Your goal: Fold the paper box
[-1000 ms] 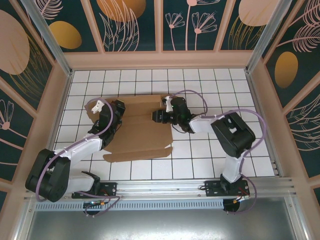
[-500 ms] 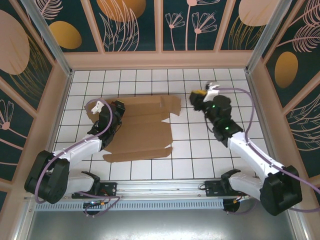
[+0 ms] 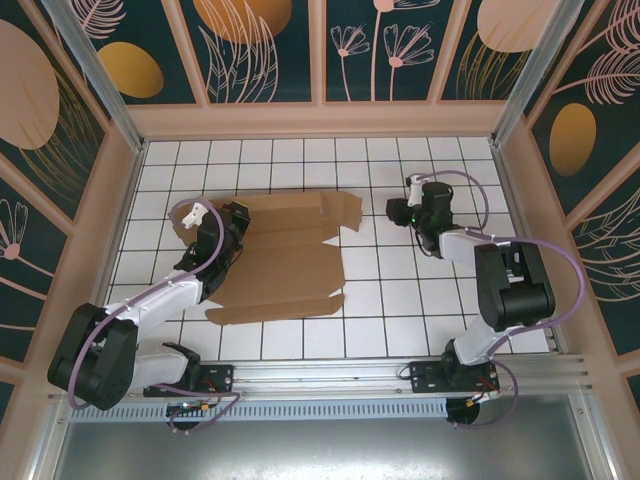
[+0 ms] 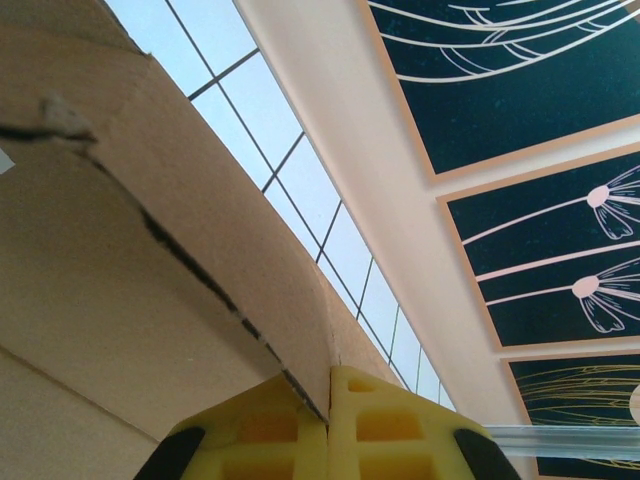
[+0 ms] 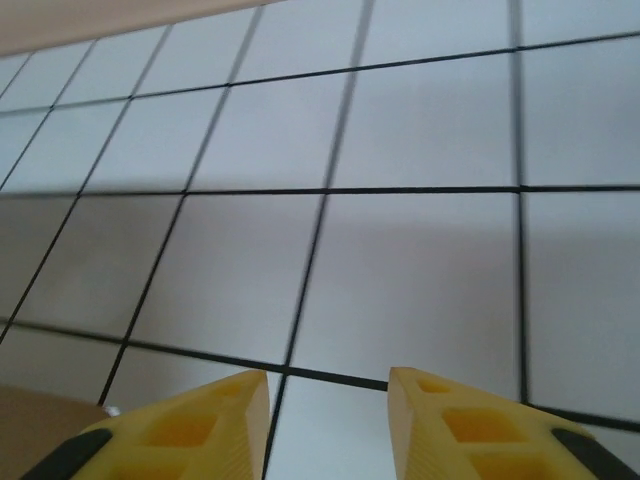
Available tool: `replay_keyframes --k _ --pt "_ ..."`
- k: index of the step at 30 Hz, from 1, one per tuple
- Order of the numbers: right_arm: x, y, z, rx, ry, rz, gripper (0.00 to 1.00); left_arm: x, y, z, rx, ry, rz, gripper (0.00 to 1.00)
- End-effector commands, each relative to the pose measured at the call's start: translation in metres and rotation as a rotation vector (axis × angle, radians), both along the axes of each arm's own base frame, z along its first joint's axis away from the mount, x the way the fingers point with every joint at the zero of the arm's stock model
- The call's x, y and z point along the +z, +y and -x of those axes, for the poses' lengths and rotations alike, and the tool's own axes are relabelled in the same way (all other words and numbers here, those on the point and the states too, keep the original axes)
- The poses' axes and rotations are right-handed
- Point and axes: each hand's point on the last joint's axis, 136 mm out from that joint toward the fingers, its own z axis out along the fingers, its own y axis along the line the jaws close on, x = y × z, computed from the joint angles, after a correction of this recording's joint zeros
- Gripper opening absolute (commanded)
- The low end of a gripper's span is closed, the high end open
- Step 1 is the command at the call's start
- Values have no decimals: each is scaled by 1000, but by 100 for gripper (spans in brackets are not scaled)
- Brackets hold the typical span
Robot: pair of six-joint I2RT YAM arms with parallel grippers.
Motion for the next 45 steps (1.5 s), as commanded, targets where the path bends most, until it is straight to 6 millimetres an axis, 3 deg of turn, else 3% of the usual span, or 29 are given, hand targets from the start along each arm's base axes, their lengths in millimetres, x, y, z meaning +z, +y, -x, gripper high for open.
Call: replay_keyframes --k 1,9,21,24,26,28,32,36,40,45 --pt "34 45 2 229 -175 13 35 -28 4 12 -16 98 -72 0" --pt "29 101 39 402 -123 -57 32 -26 1 10 -24 93 -54 0" --pt "30 137 88 555 -147 -104 33 -29 1 11 -25 89 -48 0" --pt "30 134 82 524 -169 -82 34 -29 0 11 -30 88 -48 0" --pt "27 128 67 465 -163 -25 33 -30 1 12 -28 90 -51 0" --pt "35 120 59 426 -189 4 32 -30 1 12 -27 88 -54 0" --pt "90 106 80 459 -410 -97 32 -28 4 13 -22 86 -65 0" --pt "130 71 72 341 -487 -223 33 -27 2 13 -28 80 -67 0" --pt "109 59 28 228 -333 -208 32 -27 1 13 -37 74 -65 0" --pt "53 75 -21 243 -52 -176 29 -22 3 13 -31 61 -64 0"
